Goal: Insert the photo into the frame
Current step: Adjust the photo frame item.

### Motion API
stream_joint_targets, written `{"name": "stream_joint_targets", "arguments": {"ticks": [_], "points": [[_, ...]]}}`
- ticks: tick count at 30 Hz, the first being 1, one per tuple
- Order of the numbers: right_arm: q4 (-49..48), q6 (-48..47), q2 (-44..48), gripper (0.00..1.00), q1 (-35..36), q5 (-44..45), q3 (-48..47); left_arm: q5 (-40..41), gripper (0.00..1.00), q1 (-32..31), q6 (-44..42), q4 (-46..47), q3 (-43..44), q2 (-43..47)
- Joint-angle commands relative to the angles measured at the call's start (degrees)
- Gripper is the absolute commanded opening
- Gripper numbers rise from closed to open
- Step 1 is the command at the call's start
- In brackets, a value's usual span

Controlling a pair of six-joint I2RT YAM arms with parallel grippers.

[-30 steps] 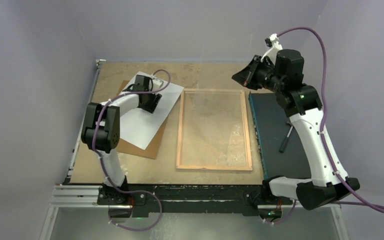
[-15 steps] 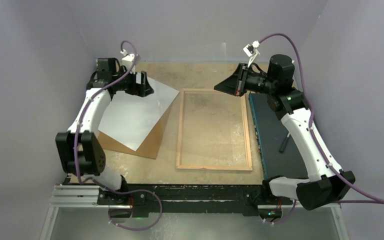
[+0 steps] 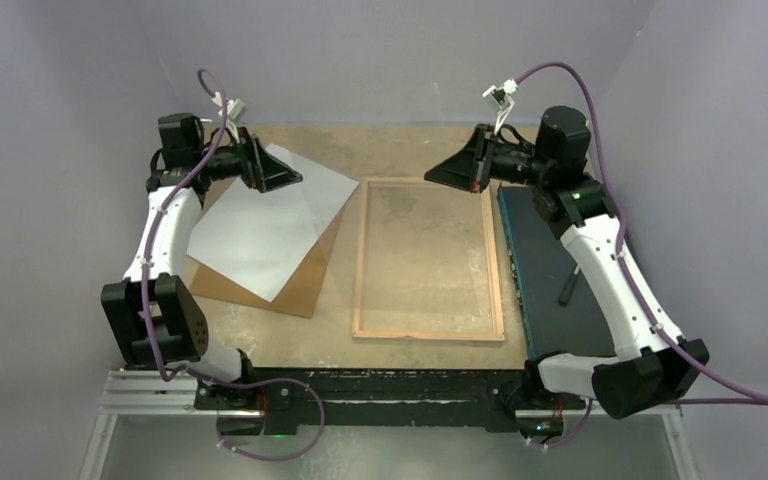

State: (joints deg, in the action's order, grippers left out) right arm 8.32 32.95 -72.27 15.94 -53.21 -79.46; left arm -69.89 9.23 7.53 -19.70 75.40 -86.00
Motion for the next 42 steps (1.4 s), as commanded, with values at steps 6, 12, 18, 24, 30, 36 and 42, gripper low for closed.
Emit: {"name": "stream_joint_targets", "arguments": {"ticks": [6, 12, 18, 24, 30, 36, 42], "points": [[1.45, -1.89, 0.66, 0.0, -0.48, 4.08, -4.84, -3.69, 0.95, -0.27, -6.93, -4.77, 2.68, 1.69], [-2.47, 1.59, 0.78, 0.0, -0.74, 3.63, -4.34, -0.4, 0.96, -3.19, -10.42, -7.82, 2.54, 3.47], [-10.43, 6.99, 1.46, 0.0, -0.82, 1.35, -1.24, 6.14, 0.97, -11.45, -11.14, -7.06, -1.73, 5.37], [-18.01, 12.53, 2.04, 0.0, -2.23, 1.31, 1.49, 5.13, 0.98, -12.31, -10.98, -6.66, -6.06, 6.82], [-25.7, 17.44, 2.51, 0.0, -3.11, 2.03, 7.02, -0.47, 0.92, -12.31, -13.39, -11.11, -6.67, 8.28], [-28.98, 17.31, 3.75, 0.0, -3.11, 3.9, 13.9, -3.65, 0.55, -12.32, -12.04, -10.82, -5.11, 9.58], [-25.7, 12.26, 4.54, 0.01, -3.1, 5.1, 16.72, -3.09, 0.03, -12.33, -10.67, -10.38, -4.61, 9.04]]}}
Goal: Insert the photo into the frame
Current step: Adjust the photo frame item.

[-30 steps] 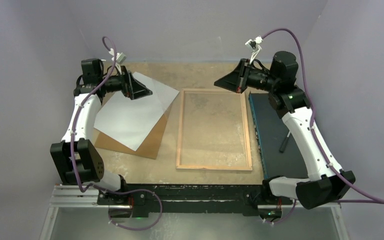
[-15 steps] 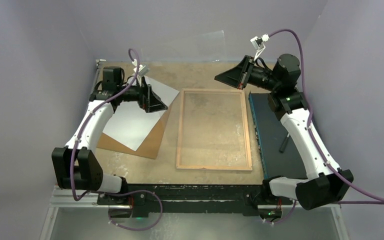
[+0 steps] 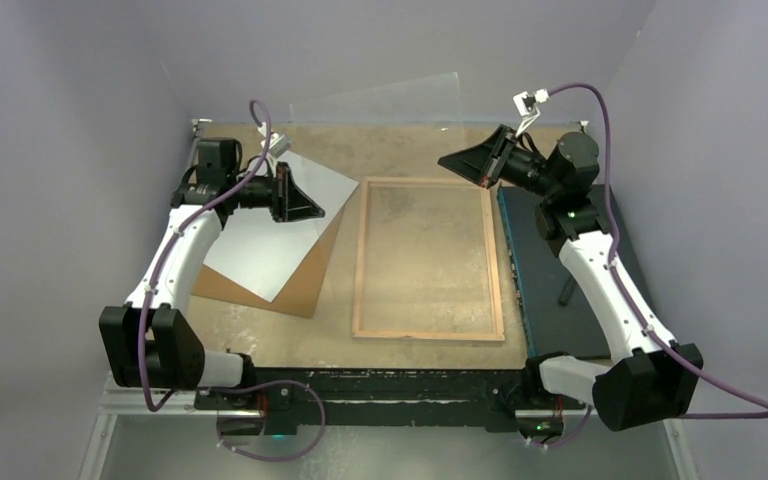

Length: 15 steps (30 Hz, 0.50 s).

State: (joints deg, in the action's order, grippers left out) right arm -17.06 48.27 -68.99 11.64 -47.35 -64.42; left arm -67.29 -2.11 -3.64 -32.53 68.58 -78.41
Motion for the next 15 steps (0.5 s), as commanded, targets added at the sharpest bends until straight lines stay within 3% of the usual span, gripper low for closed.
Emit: {"name": "stream_joint_targets", "arguments": {"ticks": [1, 6, 10, 13, 15], "points": [[-0.19, -3.5, 1.31, 0.03, 1.19, -0.8, 2.39, -5.72, 0.0, -1.01, 0.84, 2.47, 2.22, 1.28], [-0.48, -3.86, 0.79, 0.19, 1.25, -1.25, 6.82, -6.31, 0.0, -1.01, 3.16, 4.2, 1.93, 1.28], [-6.11, 0.05, 0.71, 0.36, 1.19, -1.42, 13.73, -6.14, 0.0, -1.03, 9.8, 8.97, 0.47, 1.72], [-11.81, 4.53, 0.7, 0.36, 1.19, -1.34, 19.09, -3.12, 0.0, -0.98, 15.21, 13.58, -1.32, 1.64], [-14.01, 6.66, 0.7, 0.31, 1.22, -0.53, 21.55, 0.11, 0.0, -0.97, 17.85, 16.32, -3.26, 1.36]]}}
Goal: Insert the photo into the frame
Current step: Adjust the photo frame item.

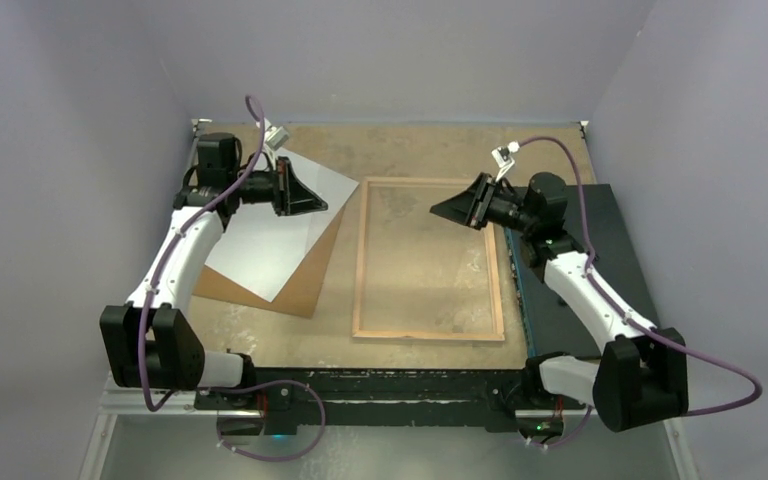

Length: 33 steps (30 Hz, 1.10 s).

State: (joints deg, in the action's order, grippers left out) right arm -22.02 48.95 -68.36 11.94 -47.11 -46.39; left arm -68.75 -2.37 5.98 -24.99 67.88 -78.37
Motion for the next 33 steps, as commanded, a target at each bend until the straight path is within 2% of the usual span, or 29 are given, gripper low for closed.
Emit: {"name": "stream_joint_targets", "arguments": {"ticks": [1, 4, 6, 8, 9, 10, 12, 16, 20, 26, 33], "points": [[-9.36, 6.72, -0.01, 0.27, 0.85, 0.06, 4.21, 3.36, 0.0, -0.73, 9.35, 10.01, -3.62, 1.12], [-8.96, 8.06, 0.22, 0.16, 0.73, 2.2, 5.12, 9.5, 0.02, -0.75, 10.23, 10.84, -6.57, -0.54], [-8.16, 8.44, 0.23, 0.11, 0.39, 3.38, 5.0, 12.96, 0.08, -1.24, 9.23, 9.84, -7.8, -2.04], [-5.72, 8.43, -0.15, 0.04, -0.53, 4.26, 4.3, 16.15, 0.28, -1.92, 6.02, 7.76, -8.12, -3.64], [-4.16, 8.06, -0.64, 0.01, -1.47, 4.15, 3.77, 18.11, 0.42, -2.09, 3.97, 6.32, -8.1, -4.33], [-2.37, 7.17, -1.83, 0.0, -2.79, 3.62, 2.85, 20.0, 0.51, -2.11, 2.1, 5.38, -8.02, -4.86], [2.72, 4.25, -3.87, 0.0, -4.78, 2.32, 0.49, 23.91, 0.58, -2.15, -1.78, 3.86, -7.96, -5.76], [17.71, -7.1, -9.49, 0.0, -6.63, 1.98, -6.92, 30.25, 0.59, -2.85, -7.34, 1.39, -7.89, -8.15], [23.25, -12.73, -16.31, 0.0, -6.91, -1.31, -11.58, 34.94, 0.59, -5.44, -10.19, 2.28, -8.94, -9.43], [38.64, -25.52, -24.38, 0.0, -6.94, 10.31, -21.08, 39.37, 0.57, -11.75, -11.0, 4.67, -10.08, -11.48], [45.22, -31.51, -27.13, 0.0, -7.02, 14.25, -25.35, 41.04, 0.54, -13.56, -9.52, 6.98, -9.14, -14.33]]}}
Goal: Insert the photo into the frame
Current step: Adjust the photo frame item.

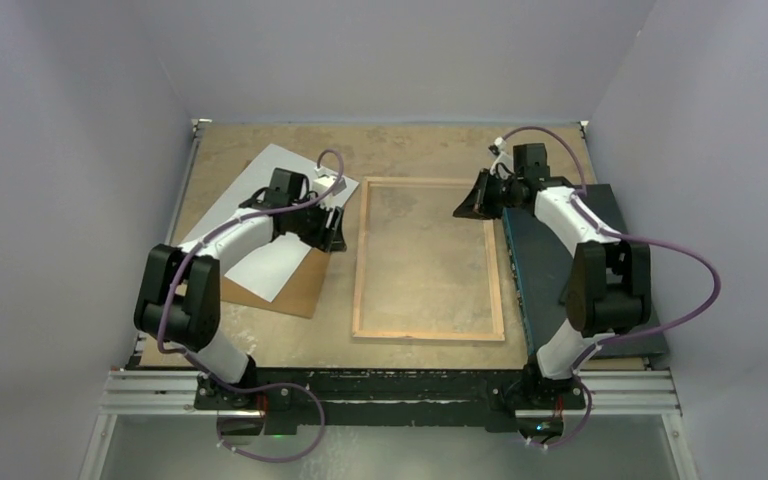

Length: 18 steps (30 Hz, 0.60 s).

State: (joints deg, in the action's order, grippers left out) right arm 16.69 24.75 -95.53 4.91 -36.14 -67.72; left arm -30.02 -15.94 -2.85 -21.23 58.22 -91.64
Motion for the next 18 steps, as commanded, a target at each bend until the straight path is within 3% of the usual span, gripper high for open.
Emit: {"name": "stream_joint_targets", "arguments": {"ticks": [1, 11, 18], "points": [[6.81, -7.87, -0.16, 0.0, 0.02, 2.98, -4.27, 2.33, 0.53, -0.03, -0.4, 3.5, 0.64, -1.49], [6.64, -8.15, 2.9, 0.0, -2.94, 1.31, -3.58, 2.68, 0.51, -1.95, 4.17, 6.31, 3.56, -7.37], [0.4, -2.82, 10.37, 0.0, -8.28, -9.38, 2.1, 1.78, 0.56, -4.15, 7.03, 7.98, 5.22, -10.17]]}}
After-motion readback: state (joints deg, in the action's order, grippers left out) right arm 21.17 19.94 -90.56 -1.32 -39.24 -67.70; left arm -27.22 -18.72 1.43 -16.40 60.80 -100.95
